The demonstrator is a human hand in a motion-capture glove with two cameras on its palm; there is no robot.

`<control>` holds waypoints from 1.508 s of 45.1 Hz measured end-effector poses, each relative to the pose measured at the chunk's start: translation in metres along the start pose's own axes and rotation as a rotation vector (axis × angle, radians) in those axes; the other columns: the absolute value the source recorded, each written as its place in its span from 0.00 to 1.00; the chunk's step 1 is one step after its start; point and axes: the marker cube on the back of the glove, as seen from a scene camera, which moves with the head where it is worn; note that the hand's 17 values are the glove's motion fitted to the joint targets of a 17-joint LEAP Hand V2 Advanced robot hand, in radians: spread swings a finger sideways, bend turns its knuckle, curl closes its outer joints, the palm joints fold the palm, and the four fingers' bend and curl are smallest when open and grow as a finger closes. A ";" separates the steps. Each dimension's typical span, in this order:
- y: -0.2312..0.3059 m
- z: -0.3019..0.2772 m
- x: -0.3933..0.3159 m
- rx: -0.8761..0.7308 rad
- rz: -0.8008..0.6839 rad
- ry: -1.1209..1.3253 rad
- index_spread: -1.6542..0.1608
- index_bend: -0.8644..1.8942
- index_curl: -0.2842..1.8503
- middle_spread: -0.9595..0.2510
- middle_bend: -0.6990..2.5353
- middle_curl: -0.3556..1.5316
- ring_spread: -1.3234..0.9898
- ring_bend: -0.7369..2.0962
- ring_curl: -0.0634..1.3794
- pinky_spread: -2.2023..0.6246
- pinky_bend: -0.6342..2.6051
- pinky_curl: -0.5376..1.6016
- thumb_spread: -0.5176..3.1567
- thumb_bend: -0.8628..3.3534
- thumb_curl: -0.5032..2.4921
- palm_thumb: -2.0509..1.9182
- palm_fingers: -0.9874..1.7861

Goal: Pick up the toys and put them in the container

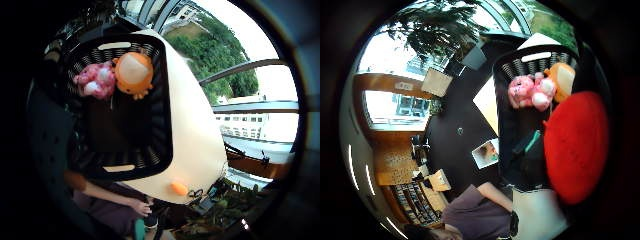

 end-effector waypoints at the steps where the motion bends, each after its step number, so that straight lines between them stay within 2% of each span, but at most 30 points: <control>1: 0.001 0.005 -0.005 -0.050 -0.056 -0.040 0.73 0.59 0.50 0.59 0.51 0.65 0.43 0.74 0.51 0.65 0.60 0.53 0.29 0.22 0.50 0.65 0.59; 2: 0.002 0.010 -0.009 -0.104 -0.082 -0.067 0.74 0.55 0.49 0.59 0.43 0.62 0.43 0.76 0.52 0.64 0.64 0.54 0.31 0.22 0.49 0.65 0.50; 3: 0.003 0.014 -0.010 -0.157 -0.093 -0.086 0.75 0.50 0.48 0.59 0.46 0.63 0.44 0.76 0.51 0.65 0.62 0.53 0.33 0.20 0.48 0.61 0.49; 4: 0.004 0.017 -0.010 -0.201 -0.099 -0.102 0.76 0.45 0.46 0.61 0.41 0.60 0.45 0.73 0.50 0.67 0.62 0.54 0.36 0.18 0.46 0.57 0.32; 5: 0.005 0.019 -0.009 -0.229 -0.103 -0.115 0.77 0.43 0.47 0.63 0.39 0.59 0.46 0.72 0.51 0.68 0.63 0.55 0.37 0.17 0.45 0.55 0.25; 7: 0.006 0.019 -0.006 -0.238 -0.104 -0.128 0.77 0.40 0.43 0.68 0.35 0.55 0.49 0.64 0.47 0.71 0.62 0.53 0.39 0.17 0.42 0.51 0.16; 13: 0.016 -0.004 0.013 -0.150 -0.079 -0.074 0.78 0.35 0.35 0.77 0.27 0.49 0.54 0.52 0.36 0.75 0.56 0.48 0.42 0.18 0.37 0.48 0.20; 22: 0.056 -0.044 0.057 -0.118 0.024 0.026 0.79 0.34 0.30 0.81 0.25 0.43 0.57 0.45 0.29 0.78 0.51 0.45 0.45 0.18 0.32 0.48 0.23; 31: 0.142 -0.082 0.156 -0.081 0.348 0.202 0.79 0.34 0.27 0.82 0.26 0.40 0.58 0.42 0.27 0.79 0.49 0.43 0.46 0.18 0.29 0.49 0.25; 43: 0.276 -0.093 0.275 -0.050 0.457 0.236 0.80 0.34 0.25 0.82 0.26 0.37 0.58 0.39 0.26 0.79 0.46 0.41 0.47 0.19 0.26 0.49 0.27; 49: 0.330 -0.064 0.319 -0.053 0.510 0.219 0.79 0.34 0.24 0.82 0.26 0.36 0.59 0.38 0.26 0.79 0.45 0.41 0.47 0.19 0.26 0.49 0.27; 54: 0.359 -0.018 0.346 -0.059 0.546 0.158 0.80 0.34 0.23 0.82 0.26 0.35 0.59 0.38 0.26 0.79 0.45 0.41 0.47 0.19 0.25 0.49 0.27; 59: 0.379 0.060 0.354 -0.102 0.524 0.084 0.80 0.34 0.23 0.82 0.26 0.35 0.59 0.37 0.26 0.79 0.44 0.41 0.47 0.19 0.25 0.50 0.27; 68: 0.400 0.192 0.339 -0.314 0.414 -0.021 0.80 0.34 0.22 0.82 0.26 0.34 0.58 0.35 0.25 0.79 0.43 0.41 0.47 0.20 0.25 0.51 0.26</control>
